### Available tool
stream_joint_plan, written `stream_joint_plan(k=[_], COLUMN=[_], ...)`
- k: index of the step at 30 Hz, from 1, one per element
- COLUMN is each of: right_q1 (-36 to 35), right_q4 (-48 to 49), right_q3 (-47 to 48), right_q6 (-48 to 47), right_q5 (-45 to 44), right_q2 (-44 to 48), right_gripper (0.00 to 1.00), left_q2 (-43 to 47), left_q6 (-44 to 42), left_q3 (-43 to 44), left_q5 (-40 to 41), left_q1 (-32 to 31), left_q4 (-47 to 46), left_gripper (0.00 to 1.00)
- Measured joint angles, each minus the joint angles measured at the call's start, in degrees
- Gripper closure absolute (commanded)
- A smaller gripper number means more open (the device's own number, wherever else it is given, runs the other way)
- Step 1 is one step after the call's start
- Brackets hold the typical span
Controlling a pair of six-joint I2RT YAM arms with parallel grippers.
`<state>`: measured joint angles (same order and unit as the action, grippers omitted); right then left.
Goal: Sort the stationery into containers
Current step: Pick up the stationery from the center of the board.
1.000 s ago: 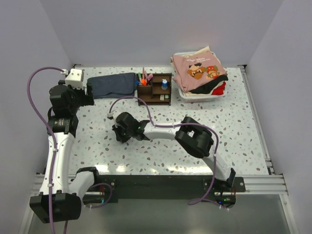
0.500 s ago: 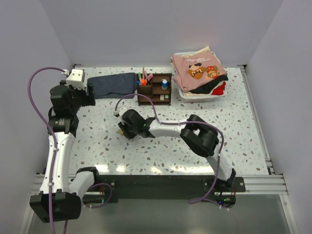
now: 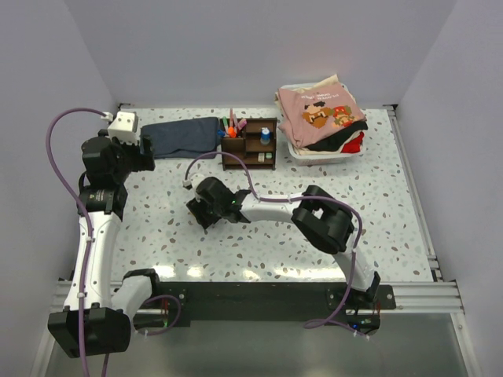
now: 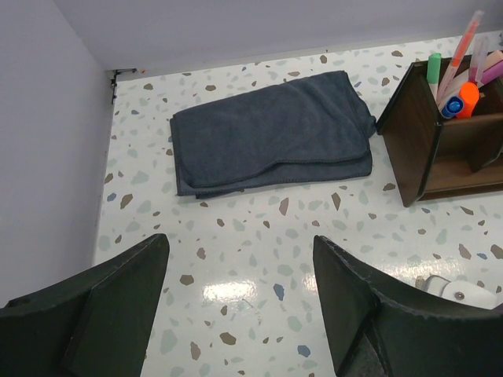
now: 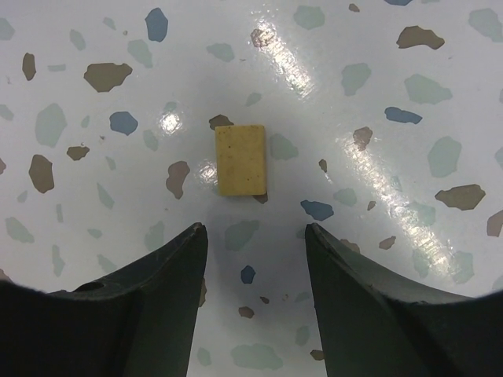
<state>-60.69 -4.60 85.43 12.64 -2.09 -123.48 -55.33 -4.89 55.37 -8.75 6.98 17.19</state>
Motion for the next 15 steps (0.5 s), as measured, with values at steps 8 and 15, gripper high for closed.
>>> stream_joint_plan(k=[8,15], right_q1=[0.0,-0.7], right_q4=[-0.3,-0.2], right_q3=[1.7,3.8], right_q6=[0.2,0.6], right_q5=[-1.7,-3.5], right_q2=[-1.1,-2.8], right_gripper=[0.43,0.46], left_q2=[0.0,0.0], left_q6=[0.0,0.0], left_q3=[0.0,0.0], left_q5=[0.0,0.0], left_q1=[0.0,0.0], left_q4=[0.0,0.0], left_gripper=[0.21,0.21])
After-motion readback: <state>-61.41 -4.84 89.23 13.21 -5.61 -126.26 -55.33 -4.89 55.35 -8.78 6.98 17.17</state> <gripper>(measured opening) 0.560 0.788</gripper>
